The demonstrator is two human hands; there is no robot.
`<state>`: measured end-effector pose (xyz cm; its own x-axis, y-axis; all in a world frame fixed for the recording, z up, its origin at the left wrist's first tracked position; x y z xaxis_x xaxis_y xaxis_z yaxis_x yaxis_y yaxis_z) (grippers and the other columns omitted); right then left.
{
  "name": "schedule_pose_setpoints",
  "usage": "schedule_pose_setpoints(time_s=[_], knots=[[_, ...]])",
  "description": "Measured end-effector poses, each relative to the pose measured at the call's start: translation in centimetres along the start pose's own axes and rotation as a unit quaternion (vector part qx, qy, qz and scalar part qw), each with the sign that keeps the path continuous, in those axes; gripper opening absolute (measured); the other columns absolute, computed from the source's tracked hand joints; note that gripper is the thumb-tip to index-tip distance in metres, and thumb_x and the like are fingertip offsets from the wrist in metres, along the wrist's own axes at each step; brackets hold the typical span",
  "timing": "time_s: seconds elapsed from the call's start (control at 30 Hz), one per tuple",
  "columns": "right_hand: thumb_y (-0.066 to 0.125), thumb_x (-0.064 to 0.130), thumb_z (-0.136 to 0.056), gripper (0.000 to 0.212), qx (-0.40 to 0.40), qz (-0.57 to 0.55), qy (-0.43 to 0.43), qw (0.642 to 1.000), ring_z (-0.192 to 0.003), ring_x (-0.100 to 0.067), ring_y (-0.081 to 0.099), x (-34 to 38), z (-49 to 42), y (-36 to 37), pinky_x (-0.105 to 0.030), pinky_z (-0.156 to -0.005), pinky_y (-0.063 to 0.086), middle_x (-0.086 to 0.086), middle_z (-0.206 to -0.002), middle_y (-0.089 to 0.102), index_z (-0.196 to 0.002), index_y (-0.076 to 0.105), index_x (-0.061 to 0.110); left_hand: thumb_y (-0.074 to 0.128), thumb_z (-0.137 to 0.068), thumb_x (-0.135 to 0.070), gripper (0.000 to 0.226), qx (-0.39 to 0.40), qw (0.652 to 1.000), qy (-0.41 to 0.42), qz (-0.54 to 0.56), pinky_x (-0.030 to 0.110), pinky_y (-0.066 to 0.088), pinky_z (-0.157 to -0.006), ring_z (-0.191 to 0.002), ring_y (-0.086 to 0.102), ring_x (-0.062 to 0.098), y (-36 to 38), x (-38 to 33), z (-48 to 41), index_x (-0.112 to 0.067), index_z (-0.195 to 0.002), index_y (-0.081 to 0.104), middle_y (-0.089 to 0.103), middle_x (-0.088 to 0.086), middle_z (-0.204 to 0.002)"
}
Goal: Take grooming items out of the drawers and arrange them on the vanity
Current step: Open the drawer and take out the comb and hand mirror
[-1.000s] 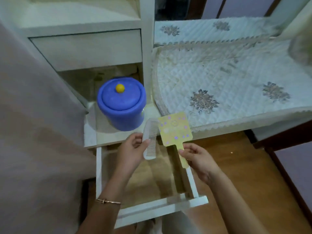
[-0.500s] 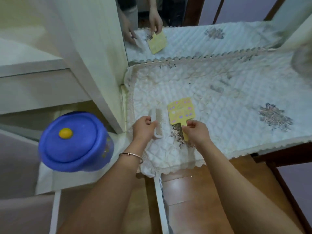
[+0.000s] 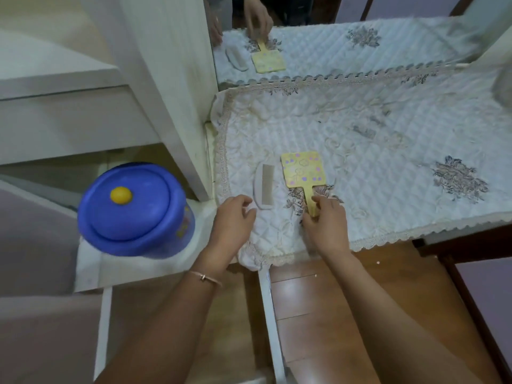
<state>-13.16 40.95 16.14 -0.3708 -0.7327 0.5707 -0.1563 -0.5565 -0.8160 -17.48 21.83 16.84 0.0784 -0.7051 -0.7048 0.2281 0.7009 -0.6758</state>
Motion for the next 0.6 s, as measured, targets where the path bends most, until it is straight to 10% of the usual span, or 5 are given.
schedule_pose_setpoints(time_s=[0.33,0.6], knots=[[0.053,0.028,-0.088,0.025,0.176,0.084,-0.059,0.979,-0.106,-0.019,0.051,-0.3,20.6,5.7,-0.034,-0.090,0.043,0.000,-0.111,0.063,-0.110,0.061,0.020,0.049,-0.092,-0.021,0.023,0.095,0.988,-0.025,-0.119,0.029,0.047,-0.080,-0.093,0.063,0.020,-4.9,17.3,20.1,-0.016,-0.109,0.064,0.069,0.003,-0.105],[0.063,0.038,-0.079,0.028,0.127,0.085,-0.050,0.987,-0.096,-0.024,0.057,-0.9,31.1,7.8,-0.032,-0.080,0.041,-0.001,-0.096,0.067,-0.094,0.068,0.015,0.027,-0.079,-0.064,0.062,0.099,0.986,0.018,-0.130,0.035,0.051,-0.086,-0.100,0.063,0.015,-6.3,26.0,30.6,-0.023,-0.102,0.067,0.069,-0.007,-0.105]])
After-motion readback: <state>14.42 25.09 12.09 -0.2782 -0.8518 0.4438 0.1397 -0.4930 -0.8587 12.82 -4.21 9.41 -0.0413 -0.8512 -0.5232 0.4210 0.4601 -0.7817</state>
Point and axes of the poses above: each hand's wrist, its own z-axis away from the middle knuckle, its own y-axis out of the palm, x = y × z, the point moved 6 cm from there along -z, towards the middle knuckle
